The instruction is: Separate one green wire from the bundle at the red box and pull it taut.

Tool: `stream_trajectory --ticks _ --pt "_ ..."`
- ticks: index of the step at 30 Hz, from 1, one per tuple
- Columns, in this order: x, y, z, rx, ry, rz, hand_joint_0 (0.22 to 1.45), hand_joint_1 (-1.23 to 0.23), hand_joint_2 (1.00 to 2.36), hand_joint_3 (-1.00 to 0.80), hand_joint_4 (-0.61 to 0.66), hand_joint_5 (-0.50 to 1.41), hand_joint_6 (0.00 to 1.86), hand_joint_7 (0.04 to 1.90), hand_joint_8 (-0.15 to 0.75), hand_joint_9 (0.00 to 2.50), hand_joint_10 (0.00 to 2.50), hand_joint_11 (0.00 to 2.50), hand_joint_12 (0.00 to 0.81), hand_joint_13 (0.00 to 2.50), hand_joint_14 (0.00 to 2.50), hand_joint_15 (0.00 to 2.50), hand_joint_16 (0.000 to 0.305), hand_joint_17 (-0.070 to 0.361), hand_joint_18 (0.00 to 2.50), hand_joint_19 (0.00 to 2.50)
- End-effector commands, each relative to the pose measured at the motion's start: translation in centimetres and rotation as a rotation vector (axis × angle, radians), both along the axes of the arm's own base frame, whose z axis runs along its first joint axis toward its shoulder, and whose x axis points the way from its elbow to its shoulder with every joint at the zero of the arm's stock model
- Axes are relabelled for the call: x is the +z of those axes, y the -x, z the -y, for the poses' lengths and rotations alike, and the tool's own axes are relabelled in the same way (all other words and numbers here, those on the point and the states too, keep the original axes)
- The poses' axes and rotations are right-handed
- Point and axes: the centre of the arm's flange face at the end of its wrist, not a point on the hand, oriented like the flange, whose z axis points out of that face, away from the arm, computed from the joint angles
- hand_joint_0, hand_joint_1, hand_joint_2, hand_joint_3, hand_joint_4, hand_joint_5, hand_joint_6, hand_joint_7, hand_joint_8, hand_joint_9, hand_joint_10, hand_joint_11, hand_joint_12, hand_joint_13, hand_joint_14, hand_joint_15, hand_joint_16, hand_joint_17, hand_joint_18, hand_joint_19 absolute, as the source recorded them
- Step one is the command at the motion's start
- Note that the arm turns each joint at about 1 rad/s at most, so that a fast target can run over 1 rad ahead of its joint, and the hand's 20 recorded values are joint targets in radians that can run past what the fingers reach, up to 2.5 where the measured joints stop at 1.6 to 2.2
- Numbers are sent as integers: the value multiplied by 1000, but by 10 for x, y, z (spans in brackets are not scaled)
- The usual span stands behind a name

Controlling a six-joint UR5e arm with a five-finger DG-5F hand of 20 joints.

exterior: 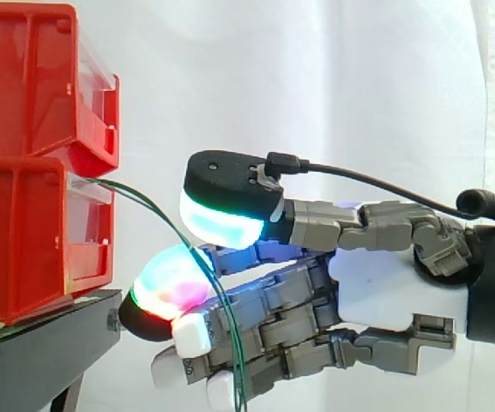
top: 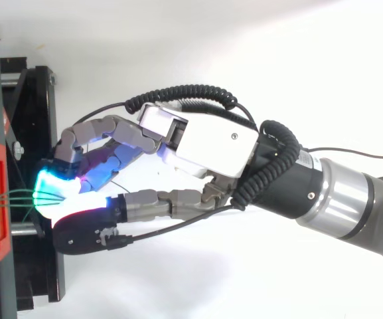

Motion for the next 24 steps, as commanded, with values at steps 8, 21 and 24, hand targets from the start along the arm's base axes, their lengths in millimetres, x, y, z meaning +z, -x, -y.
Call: stream_trajectory --ticks 8,21,24 --pt "28 8 2 -3 -2 -24 614 -746 1015 -242 112 -165 919 970 267 987 17 534 312 776 13 344 50 112 672 591" --pt "36 15 0 -12 5 -56 615 -739 1003 -466 122 -140 929 1020 265 1115 16 617 307 819 14 364 48 109 702 595" --pt "38 15 1 -12 5 -56 539 -581 1000 -500 135 -134 915 1017 272 1146 16 605 322 843 14 368 51 114 729 603"
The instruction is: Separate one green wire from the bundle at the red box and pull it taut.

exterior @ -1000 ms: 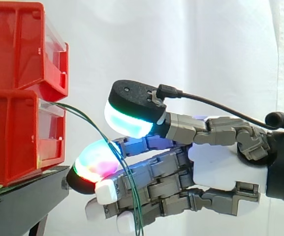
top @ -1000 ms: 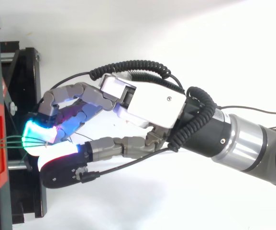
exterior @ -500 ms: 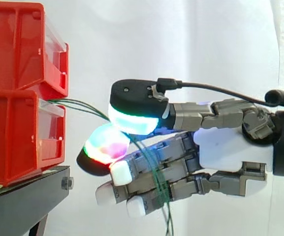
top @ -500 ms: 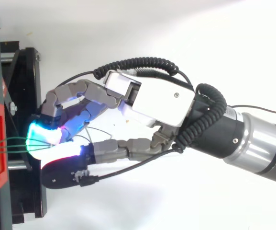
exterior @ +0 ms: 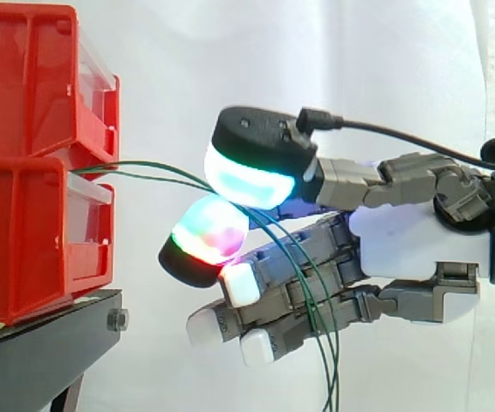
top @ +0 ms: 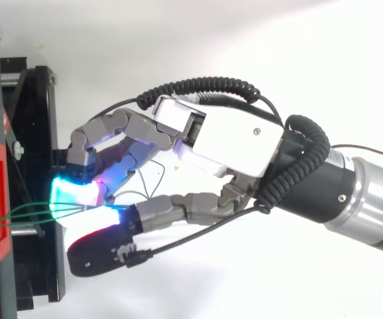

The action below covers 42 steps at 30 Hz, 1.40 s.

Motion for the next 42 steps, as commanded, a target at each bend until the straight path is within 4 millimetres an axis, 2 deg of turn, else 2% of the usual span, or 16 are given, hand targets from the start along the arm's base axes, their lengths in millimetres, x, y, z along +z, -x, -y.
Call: stream_trajectory --ticks 1,2,4,7,11,18,20,22,24,29,37,42 --pt "2 1 0 -1 0 -2 532 -548 1000 -500 132 -133 911 1024 275 1153 16 600 322 846 16 372 51 115 734 609" --pt "2 1 0 -1 0 -2 549 -497 1000 -500 136 -133 906 1038 268 1153 18 598 322 845 14 369 50 113 730 622" --pt "2 1 0 -1 0 -2 587 -498 1006 -431 124 -131 902 1055 268 1157 18 600 316 843 14 380 49 111 725 623" --pt "2 1 0 -1 -1 -1 593 -578 1013 -310 124 -135 902 1086 272 1126 16 599 319 842 15 379 49 111 719 621" --pt "2 1 0 -1 0 -2 595 -677 1013 -202 147 -140 916 1030 297 1126 17 585 348 862 15 368 57 127 768 589" --pt "2 1 -1 1 1 -3 608 -750 1013 -208 129 -152 927 998 286 1084 18 614 337 845 14 377 55 123 750 600" --pt "2 1 -1 1 1 -6 608 -758 1013 -286 142 -158 928 994 265 1064 20 618 318 825 15 387 50 113 708 622" --pt "1 1 -1 1 2 -9 567 -698 1003 -461 152 -156 928 972 268 1075 20 617 318 837 15 387 51 115 721 618" --pt "1 2 -3 4 5 -16 545 -641 1000 -500 148 -155 928 944 272 1094 15 609 323 845 14 382 52 117 741 620" --pt "1 4 -11 9 5 -40 523 -590 1000 -500 154 -151 918 956 280 1102 17 605 329 852 14 385 53 120 750 614" --pt "2 6 -14 -5 -1 -42 598 -735 1014 -285 127 -153 910 1024 263 1056 16 580 316 835 15 390 50 113 717 629" --pt "1 6 -23 2 -7 -39 627 -772 1015 -243 74 -154 917 1042 265 1028 19 582 313 828 15 393 50 113 716 611"
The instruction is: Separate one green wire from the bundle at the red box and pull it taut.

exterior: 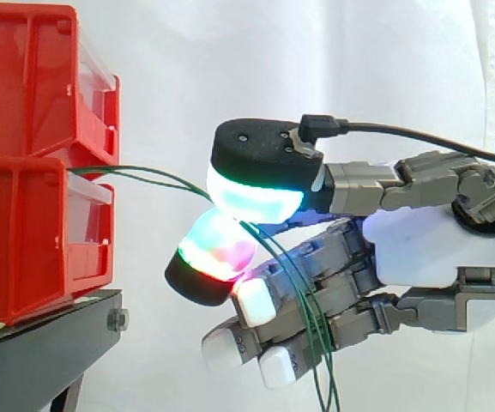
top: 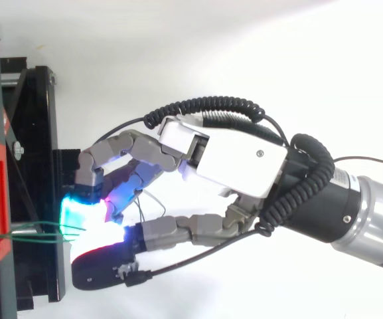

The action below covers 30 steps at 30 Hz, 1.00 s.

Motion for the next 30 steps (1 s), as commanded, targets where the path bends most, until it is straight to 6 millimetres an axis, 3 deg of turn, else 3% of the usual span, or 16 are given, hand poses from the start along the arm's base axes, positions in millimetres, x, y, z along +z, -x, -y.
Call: stream_trajectory --ticks 1,13,19,23,30 --pt "0 0 -4 -6 -2 2 633 -784 1015 -250 69 -155 919 1028 263 1027 18 573 314 828 16 388 50 112 715 609" --pt "9 0 -7 -23 -21 -7 661 -837 1001 -494 75 -150 920 968 255 1064 16 589 301 839 15 383 48 108 728 582" --pt "16 2 -7 -22 -42 -1 639 -851 1000 -500 95 -146 918 973 254 1080 18 591 299 853 15 380 47 106 732 591" --pt "17 2 -8 -21 -44 1 561 -743 1000 -500 128 -139 912 977 257 1108 17 583 308 871 15 393 49 109 750 603" --pt "16 2 -8 -19 -43 0 622 -713 1008 -399 79 -137 918 1047 255 1093 16 579 303 866 15 395 48 107 747 612"
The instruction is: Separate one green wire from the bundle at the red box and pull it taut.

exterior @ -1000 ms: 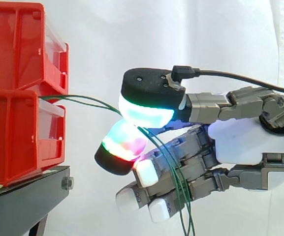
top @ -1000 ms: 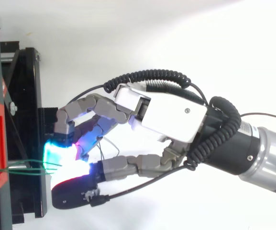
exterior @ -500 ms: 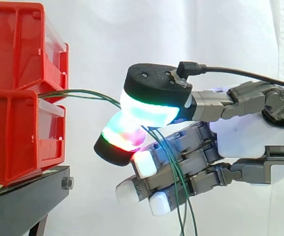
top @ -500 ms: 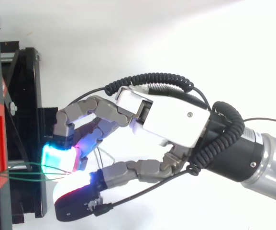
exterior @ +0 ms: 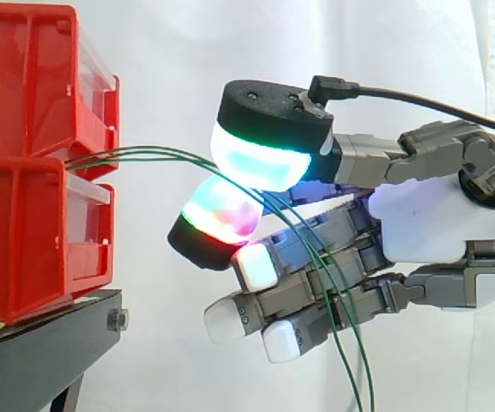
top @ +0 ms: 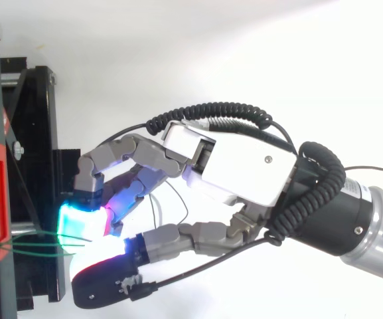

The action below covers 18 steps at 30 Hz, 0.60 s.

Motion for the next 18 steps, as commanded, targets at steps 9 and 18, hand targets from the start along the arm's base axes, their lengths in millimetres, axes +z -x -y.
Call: stream_trajectory --ticks 9,18 --pt "0 0 0 1 0 0 670 -838 1000 -500 66 -154 921 943 248 1042 16 587 301 852 15 375 48 107 739 583" --pt "0 1 0 2 -1 -5 585 -783 1000 -500 121 -146 915 946 250 1086 15 572 299 873 15 380 48 107 752 597"
